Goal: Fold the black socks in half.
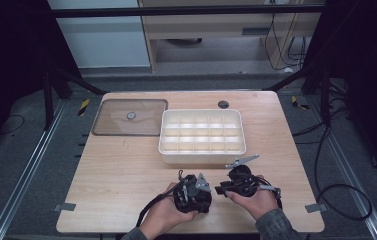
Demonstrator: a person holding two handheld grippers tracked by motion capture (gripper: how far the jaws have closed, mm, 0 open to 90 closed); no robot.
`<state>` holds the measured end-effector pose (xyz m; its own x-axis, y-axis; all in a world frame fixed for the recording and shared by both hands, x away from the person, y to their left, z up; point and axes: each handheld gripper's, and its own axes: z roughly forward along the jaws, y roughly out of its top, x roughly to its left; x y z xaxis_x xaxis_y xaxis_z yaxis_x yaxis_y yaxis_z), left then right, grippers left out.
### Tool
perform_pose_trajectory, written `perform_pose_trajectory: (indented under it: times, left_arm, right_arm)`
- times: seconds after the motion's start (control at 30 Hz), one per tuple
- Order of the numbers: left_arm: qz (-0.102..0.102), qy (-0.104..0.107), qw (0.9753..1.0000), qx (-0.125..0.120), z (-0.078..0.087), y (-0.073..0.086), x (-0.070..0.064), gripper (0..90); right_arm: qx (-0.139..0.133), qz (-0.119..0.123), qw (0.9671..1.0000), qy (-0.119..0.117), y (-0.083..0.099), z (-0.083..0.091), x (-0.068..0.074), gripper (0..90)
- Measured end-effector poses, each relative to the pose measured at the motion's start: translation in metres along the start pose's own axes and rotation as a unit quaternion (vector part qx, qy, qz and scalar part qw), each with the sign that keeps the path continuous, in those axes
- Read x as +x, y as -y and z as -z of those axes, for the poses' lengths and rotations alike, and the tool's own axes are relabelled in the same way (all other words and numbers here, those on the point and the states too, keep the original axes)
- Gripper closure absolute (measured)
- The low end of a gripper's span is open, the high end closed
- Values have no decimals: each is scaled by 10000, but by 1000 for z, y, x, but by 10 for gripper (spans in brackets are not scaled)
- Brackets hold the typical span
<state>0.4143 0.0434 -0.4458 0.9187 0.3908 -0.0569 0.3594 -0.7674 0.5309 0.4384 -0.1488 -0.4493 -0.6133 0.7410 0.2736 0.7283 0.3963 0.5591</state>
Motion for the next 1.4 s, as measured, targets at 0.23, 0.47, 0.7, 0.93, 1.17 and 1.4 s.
perform_pose_trajectory:
  times: [0.23, 0.47, 0.7, 0.93, 1.17, 1.4]
  left_arm:
    - [48, 8, 10000, 14, -5, -2, 2, 738]
    - [81, 26, 10000, 47, -9, -3, 4, 735]
    - [133, 74, 9998, 84, -13, -3, 7, 738]
    - [202, 132, 9997, 79, -15, -4, 10, 743]
    - [214, 143, 9997, 53, -17, -3, 10, 750]
    - [190, 116, 9997, 28, -19, -3, 9, 752]
  right_arm:
    - [-14, -40, 10000, 13, 0, 3, -2, 681]
    - [-30, -65, 10000, 54, 1, 4, -5, 676]
    - [-37, -76, 9999, 80, 1, 5, -7, 670]
    - [-38, -102, 9999, 39, 2, 4, -8, 667]
    - [-25, -120, 9999, 60, 3, 3, -8, 666]
    - [-18, -134, 9999, 64, 3, 3, -9, 662]
